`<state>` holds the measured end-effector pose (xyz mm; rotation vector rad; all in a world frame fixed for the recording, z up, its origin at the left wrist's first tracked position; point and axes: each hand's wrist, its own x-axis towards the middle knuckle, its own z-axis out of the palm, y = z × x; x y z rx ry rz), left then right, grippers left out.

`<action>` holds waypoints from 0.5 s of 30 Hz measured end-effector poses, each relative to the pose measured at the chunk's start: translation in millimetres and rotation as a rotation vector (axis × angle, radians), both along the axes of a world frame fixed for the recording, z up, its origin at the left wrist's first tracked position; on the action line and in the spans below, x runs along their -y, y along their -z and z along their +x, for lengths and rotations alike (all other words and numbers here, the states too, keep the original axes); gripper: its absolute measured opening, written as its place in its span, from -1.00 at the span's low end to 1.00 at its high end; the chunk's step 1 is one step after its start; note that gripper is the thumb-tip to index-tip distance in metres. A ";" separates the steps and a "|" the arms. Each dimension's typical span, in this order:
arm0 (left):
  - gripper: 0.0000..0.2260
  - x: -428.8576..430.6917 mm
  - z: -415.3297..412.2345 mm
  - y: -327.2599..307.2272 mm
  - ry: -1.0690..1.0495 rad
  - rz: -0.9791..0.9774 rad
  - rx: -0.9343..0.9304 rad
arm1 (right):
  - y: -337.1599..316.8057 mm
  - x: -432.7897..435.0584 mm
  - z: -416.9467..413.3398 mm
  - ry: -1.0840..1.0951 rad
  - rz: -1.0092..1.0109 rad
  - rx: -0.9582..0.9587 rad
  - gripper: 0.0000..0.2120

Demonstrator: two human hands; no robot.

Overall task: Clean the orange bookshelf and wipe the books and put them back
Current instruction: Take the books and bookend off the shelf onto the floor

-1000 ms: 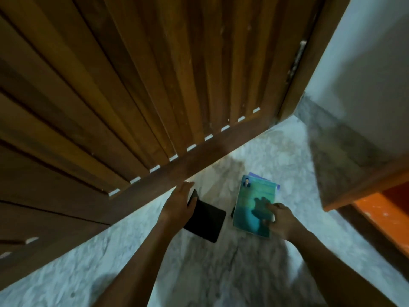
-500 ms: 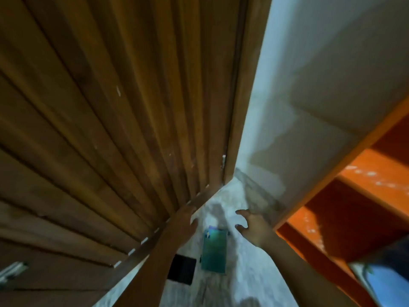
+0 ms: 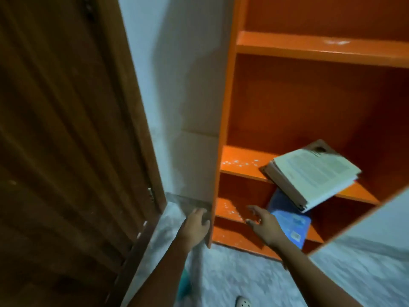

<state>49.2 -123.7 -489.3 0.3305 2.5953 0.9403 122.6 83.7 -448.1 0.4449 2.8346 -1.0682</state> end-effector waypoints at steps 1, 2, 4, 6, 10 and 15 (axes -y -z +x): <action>-0.64 -13.9 3.2 5.1 0.000 0.044 0.032 | 2.5 -12.7 15.4 0.079 -0.034 -0.012 -0.65; -0.65 -27.7 7.4 12.2 0.012 0.076 0.077 | 9.0 -26.7 29.6 0.156 -0.082 -0.038 -0.68; -0.66 -56.0 18.2 24.0 0.023 0.126 0.174 | 14.3 -52.8 55.9 0.334 -0.172 -0.088 -0.72; -0.62 -85.2 27.0 40.3 0.019 0.154 0.251 | 15.2 -75.0 75.2 0.535 -0.284 -0.197 -0.74; -0.46 -148.0 35.2 75.6 0.020 0.214 0.353 | 0.6 -107.1 70.4 0.681 -0.576 -0.440 -0.52; -0.38 -224.9 35.7 121.9 0.024 0.374 0.436 | -12.1 -141.5 18.6 0.628 -0.797 -0.473 -0.08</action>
